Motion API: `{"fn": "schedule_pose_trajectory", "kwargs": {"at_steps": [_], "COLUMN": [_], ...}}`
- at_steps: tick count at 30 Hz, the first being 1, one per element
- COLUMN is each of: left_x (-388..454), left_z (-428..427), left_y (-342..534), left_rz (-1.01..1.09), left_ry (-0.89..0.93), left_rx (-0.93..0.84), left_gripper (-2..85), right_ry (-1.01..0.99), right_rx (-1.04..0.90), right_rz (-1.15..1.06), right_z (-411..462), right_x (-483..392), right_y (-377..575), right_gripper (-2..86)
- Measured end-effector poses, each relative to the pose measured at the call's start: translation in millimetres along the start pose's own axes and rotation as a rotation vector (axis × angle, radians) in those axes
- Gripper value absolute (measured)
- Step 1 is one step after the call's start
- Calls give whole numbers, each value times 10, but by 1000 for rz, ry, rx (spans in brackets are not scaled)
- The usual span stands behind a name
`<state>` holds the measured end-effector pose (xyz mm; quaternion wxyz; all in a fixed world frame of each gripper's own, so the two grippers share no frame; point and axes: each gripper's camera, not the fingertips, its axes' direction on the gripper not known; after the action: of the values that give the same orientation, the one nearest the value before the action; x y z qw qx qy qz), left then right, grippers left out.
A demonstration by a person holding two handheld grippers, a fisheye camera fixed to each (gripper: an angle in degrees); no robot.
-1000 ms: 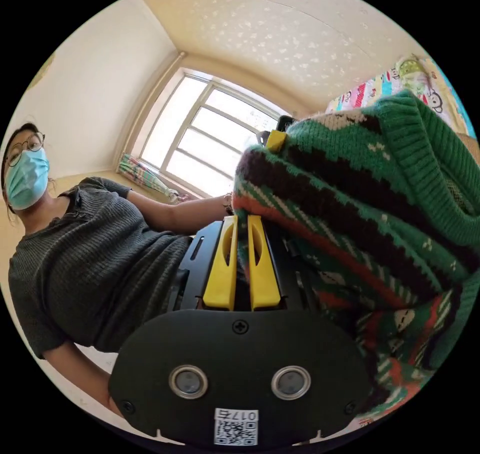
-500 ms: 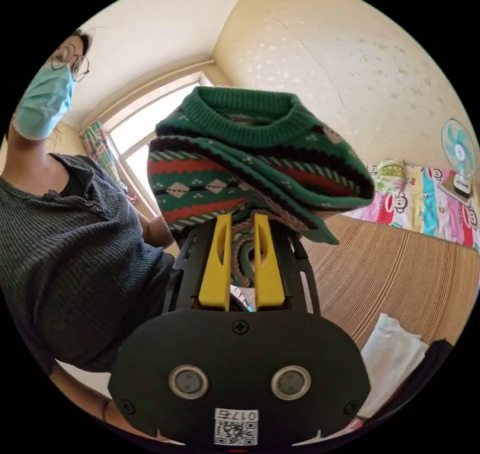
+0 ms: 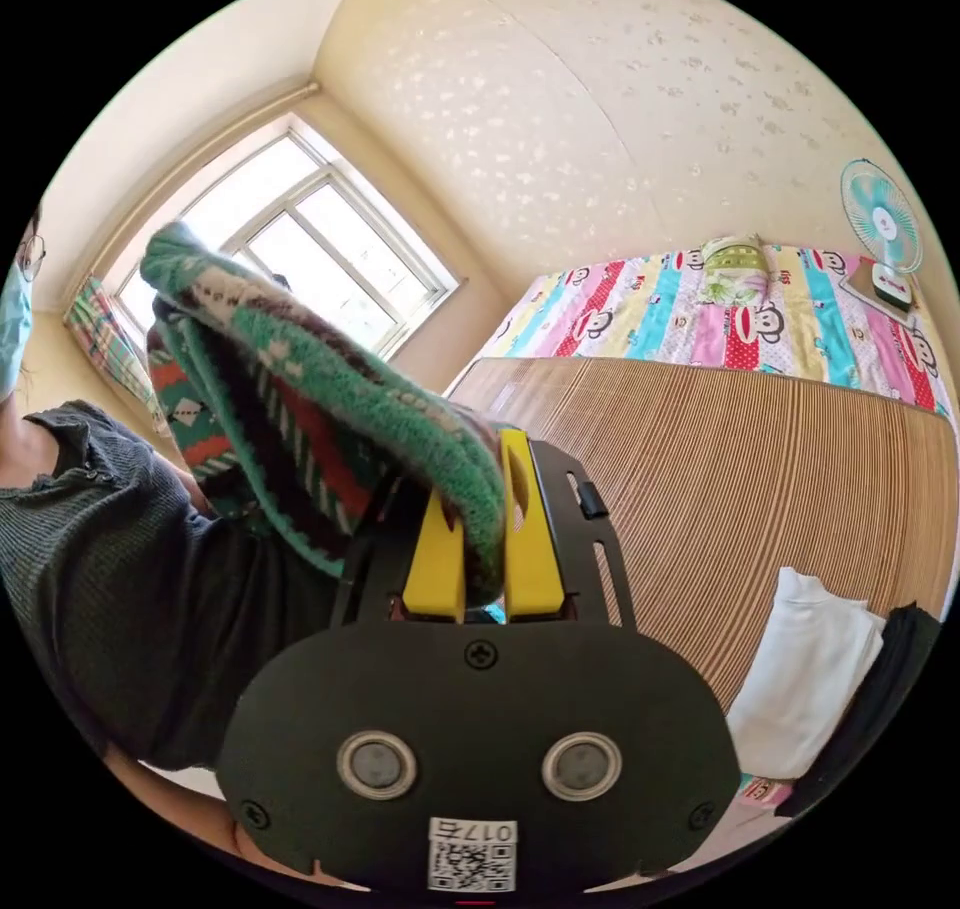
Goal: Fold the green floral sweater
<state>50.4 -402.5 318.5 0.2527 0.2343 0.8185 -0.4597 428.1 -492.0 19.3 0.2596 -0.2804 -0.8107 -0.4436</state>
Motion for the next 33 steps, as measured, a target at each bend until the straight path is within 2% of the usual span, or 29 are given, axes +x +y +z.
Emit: {"fn": "schedule_pose_trajectory", "kwargs": {"at_steps": [2,7,11,14,16,19,22,23,26,30,33], "left_x": [319,819,1052,1118,1124,1081,1115,1168,1221,782,31], "left_z": [-83,-235,-435,-515,-492,-401,-292,-213,54,100,-446], "left_y": [-161,-553,-845,-947,-934,-816,-811,-910,-1322,-1872,-1955], "left_rz": [-15,-146,-328,-447,-480,-508,-493,-453,-284,-305,-492], "left_ry": [-110,-382,-646,-828,-874,-804,-792,-816,-833,-1017,-1202], "left_rx": [-25,-159,-251,-327,-373,-365,-279,-219,-189,-331,-522], "left_gripper": [45,46,46,46,44,44,44,44,46,45,44], "right_ry": [43,322,346,349,286,186,112,105,147,235,189], "right_rx": [42,152,215,194,115,50,56,54,49,-215,-419], "right_rz": [22,-32,-49,-78,-46,-23,-186,-220,-314,-305,-201], "right_z": [-47,-309,-439,-412,-348,-349,-442,-466,-592,-280,294], "right_x": [-117,-713,-977,-1072,-972,-860,-1051,-1103,-1229,-687,311], "right_y": [-60,-444,-613,-654,-610,-388,-146,-134,-305,-1046,-1603], "right_gripper": [75,72,71,70,69,68,67,67,65,67,64]}}
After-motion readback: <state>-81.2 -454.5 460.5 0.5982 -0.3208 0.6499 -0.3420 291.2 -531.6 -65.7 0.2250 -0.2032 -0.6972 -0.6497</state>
